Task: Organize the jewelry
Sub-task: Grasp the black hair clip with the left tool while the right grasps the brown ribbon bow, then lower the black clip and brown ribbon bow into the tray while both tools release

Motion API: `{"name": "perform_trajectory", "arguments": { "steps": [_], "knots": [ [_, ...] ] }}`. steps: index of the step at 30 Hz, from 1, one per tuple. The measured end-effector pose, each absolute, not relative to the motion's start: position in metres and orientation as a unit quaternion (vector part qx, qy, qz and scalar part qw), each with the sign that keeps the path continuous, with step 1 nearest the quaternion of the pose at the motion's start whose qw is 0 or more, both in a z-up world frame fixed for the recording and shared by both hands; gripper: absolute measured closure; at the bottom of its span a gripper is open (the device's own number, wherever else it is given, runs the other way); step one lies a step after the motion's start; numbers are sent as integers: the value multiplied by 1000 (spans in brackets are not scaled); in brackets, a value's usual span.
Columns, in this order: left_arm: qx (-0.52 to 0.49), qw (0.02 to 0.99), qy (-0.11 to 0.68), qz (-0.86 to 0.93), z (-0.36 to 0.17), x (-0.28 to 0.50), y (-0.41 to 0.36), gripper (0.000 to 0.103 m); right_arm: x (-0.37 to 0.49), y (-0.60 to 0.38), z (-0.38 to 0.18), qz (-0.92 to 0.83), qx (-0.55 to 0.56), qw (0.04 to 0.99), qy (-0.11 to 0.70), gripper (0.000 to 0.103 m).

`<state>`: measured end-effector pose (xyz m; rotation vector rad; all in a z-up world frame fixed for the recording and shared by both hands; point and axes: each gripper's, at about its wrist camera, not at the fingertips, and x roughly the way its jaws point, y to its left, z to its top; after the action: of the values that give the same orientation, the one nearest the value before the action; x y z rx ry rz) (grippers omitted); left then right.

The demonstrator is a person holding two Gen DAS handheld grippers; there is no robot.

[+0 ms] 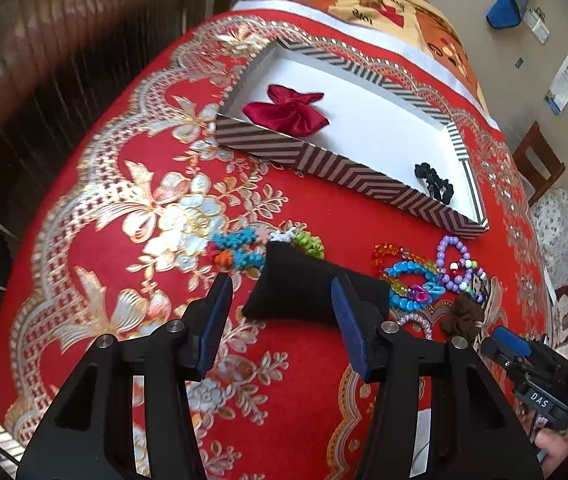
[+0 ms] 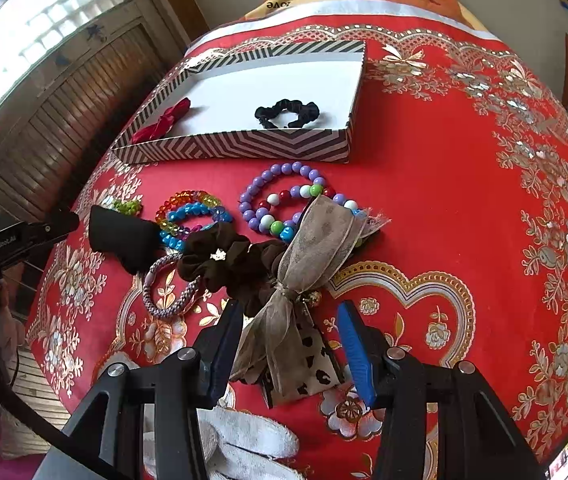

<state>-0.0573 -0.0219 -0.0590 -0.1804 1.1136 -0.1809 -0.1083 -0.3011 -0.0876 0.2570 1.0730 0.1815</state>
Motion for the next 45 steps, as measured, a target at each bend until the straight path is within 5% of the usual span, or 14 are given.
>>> {"name": "perform_trajectory", "arguments": {
  "steps": [11,14,18,21,45],
  "knots": [
    [-66,828,547,-105,-82,-40,-39,52,-94,-304,-101,74,152,842,512,56],
    [-59,829,546,-106,-82,-39,-43,53,-92,-304,-104,75,159,844,506,63],
    [-57,830,547,-97,-83,-38,-42,80,-91,-298,-103,83,136,852,499,75],
    [-62,829,547,-96,-81,-39,-40,89,-94,-295,-100,95,128,856,491,78],
    [-70,866,480,-117,4,-68,-36,93,-112,-317,-18,146,151,889,408,80]
  ]
}}
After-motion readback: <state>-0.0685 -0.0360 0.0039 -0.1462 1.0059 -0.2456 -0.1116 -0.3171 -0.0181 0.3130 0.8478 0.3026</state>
